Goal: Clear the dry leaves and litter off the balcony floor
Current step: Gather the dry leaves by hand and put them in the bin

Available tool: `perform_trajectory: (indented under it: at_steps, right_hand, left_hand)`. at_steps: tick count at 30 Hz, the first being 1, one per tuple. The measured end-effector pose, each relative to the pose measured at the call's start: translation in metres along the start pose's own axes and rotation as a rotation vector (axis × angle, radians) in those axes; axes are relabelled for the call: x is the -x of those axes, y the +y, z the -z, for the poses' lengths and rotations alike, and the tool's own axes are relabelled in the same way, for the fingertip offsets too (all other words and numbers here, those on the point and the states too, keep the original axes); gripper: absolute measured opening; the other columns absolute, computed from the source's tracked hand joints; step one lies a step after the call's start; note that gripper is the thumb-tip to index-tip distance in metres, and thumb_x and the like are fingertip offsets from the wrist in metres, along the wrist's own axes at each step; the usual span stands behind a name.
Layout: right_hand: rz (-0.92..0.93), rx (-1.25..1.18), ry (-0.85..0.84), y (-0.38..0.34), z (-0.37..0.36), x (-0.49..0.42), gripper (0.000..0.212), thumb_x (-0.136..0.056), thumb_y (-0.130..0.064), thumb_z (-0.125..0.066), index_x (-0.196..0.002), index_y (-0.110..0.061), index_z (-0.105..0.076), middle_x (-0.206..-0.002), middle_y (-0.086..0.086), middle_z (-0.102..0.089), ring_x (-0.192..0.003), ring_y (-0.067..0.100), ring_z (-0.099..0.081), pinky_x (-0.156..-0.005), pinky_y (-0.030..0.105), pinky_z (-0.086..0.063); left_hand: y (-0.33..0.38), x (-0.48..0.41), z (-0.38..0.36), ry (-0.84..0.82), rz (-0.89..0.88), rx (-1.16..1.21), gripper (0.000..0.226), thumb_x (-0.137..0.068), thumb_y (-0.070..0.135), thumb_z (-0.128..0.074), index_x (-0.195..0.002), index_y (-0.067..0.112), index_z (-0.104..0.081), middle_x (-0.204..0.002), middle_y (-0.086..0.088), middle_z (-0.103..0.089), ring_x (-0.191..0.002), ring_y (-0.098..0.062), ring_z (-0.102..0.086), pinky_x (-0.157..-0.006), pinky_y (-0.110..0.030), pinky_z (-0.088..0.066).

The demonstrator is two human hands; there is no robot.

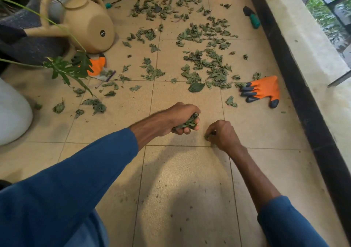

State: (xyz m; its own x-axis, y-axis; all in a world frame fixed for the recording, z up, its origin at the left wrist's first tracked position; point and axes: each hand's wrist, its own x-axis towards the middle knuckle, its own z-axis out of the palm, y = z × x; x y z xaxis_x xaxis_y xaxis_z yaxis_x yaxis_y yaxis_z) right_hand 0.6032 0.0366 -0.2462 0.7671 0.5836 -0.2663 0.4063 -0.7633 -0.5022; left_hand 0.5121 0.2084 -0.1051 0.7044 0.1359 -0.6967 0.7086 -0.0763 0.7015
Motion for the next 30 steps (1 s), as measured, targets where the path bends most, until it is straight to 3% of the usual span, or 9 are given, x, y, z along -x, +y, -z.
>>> perform_trajectory:
  at_steps: [4, 7, 9, 14, 19, 22, 24, 26, 30]
  right_hand:
    - [-0.013, -0.106, 0.091, 0.005, -0.003, 0.005, 0.014, -0.083, -0.002, -0.078, -0.082, -0.017, -0.078, -0.079, -0.006, -0.071, -0.065, 0.000, -0.062, -0.057, 0.011, -0.049]
    - [-0.081, -0.436, 0.150, 0.007, 0.023, 0.011, 0.013, -0.078, -0.002, -0.083, -0.083, -0.014, -0.080, -0.076, -0.006, -0.074, -0.067, 0.000, -0.069, -0.069, 0.020, -0.060]
    - [-0.132, -0.694, 0.179, -0.002, 0.045, 0.017, 0.015, -0.078, -0.002, -0.083, -0.091, -0.010, -0.080, -0.084, 0.002, -0.078, -0.076, 0.016, -0.074, -0.077, 0.035, -0.063]
    - [0.063, -1.016, 0.169, -0.057, 0.089, 0.037, 0.023, -0.078, 0.004, -0.080, -0.100, 0.000, -0.076, -0.090, 0.011, -0.078, -0.076, 0.019, -0.073, -0.072, 0.030, -0.061]
    - [0.182, -0.910, 0.142, -0.087, 0.086, 0.043, 0.021, -0.076, 0.000, -0.084, -0.096, -0.003, -0.077, -0.085, 0.007, -0.078, -0.074, 0.024, -0.075, -0.065, 0.031, -0.061]
    - [0.184, -0.671, 0.239, -0.087, 0.077, 0.040, 0.017, -0.074, -0.010, -0.088, -0.088, -0.016, -0.080, -0.076, -0.007, -0.076, -0.073, 0.006, -0.072, -0.064, 0.015, -0.052]
    - [0.182, -0.579, 0.250, -0.087, 0.075, 0.039, 0.014, -0.074, -0.012, -0.089, -0.083, -0.019, -0.081, -0.072, -0.011, -0.074, -0.067, -0.002, -0.068, -0.060, 0.009, -0.045]
    - [0.201, -0.588, 0.194, -0.090, 0.073, 0.038, 0.012, -0.074, -0.007, -0.088, -0.079, -0.015, -0.080, -0.069, -0.006, -0.074, -0.061, 0.005, -0.070, -0.057, 0.017, -0.052]
    - [0.280, -0.503, 0.233, -0.102, 0.061, 0.035, 0.010, -0.078, -0.001, -0.083, -0.082, -0.010, -0.081, -0.074, -0.003, -0.076, -0.062, 0.004, -0.071, -0.060, 0.019, -0.057]
  left_hand:
    - [-0.001, -0.003, 0.001, 0.011, -0.003, 0.009, 0.034, -0.104, 0.031, -0.052, -0.074, 0.016, -0.061, -0.064, -0.002, -0.067, -0.045, -0.011, -0.045, -0.037, -0.018, -0.028]
    - [-0.002, -0.004, 0.001, 0.014, -0.011, 0.017, 0.032, -0.104, 0.029, -0.051, -0.078, 0.015, -0.063, -0.066, -0.002, -0.069, -0.046, -0.011, -0.046, -0.037, -0.018, -0.029]
    - [-0.004, -0.006, 0.000, 0.039, -0.016, 0.034, 0.030, -0.104, 0.027, -0.050, -0.084, 0.012, -0.066, -0.068, -0.003, -0.070, -0.046, -0.012, -0.048, -0.037, -0.018, -0.030]
    - [-0.008, -0.014, -0.005, 0.081, 0.027, 0.140, 0.037, -0.105, 0.021, -0.042, -0.110, -0.002, -0.071, -0.072, -0.004, -0.070, -0.047, -0.012, -0.049, -0.035, -0.018, -0.029]
    - [-0.003, -0.017, -0.008, -0.053, 0.044, 0.344, 0.043, -0.099, 0.009, -0.028, -0.120, 0.007, -0.065, -0.074, -0.008, -0.065, -0.048, -0.011, -0.047, -0.031, -0.016, -0.026]
    - [-0.003, -0.016, -0.005, -0.104, 0.084, 0.400, 0.036, -0.098, 0.012, -0.030, -0.108, 0.007, -0.064, -0.075, -0.012, -0.063, -0.048, -0.011, -0.048, -0.030, -0.015, -0.025]
    - [-0.005, -0.014, -0.003, -0.122, 0.102, 0.393, 0.040, -0.105, 0.027, -0.033, -0.100, 0.005, -0.065, -0.073, -0.011, -0.064, -0.049, -0.012, -0.050, -0.030, -0.015, -0.026]
    - [-0.009, -0.014, -0.001, -0.107, 0.106, 0.361, 0.047, -0.107, 0.039, -0.035, -0.092, 0.006, -0.064, -0.070, -0.009, -0.063, -0.049, -0.012, -0.050, -0.030, -0.016, -0.027]
    - [-0.013, -0.016, 0.002, 0.028, 0.053, 0.224, 0.029, -0.101, 0.033, -0.045, -0.090, 0.013, -0.063, -0.068, -0.005, -0.062, -0.049, -0.012, -0.051, -0.033, -0.017, -0.027]
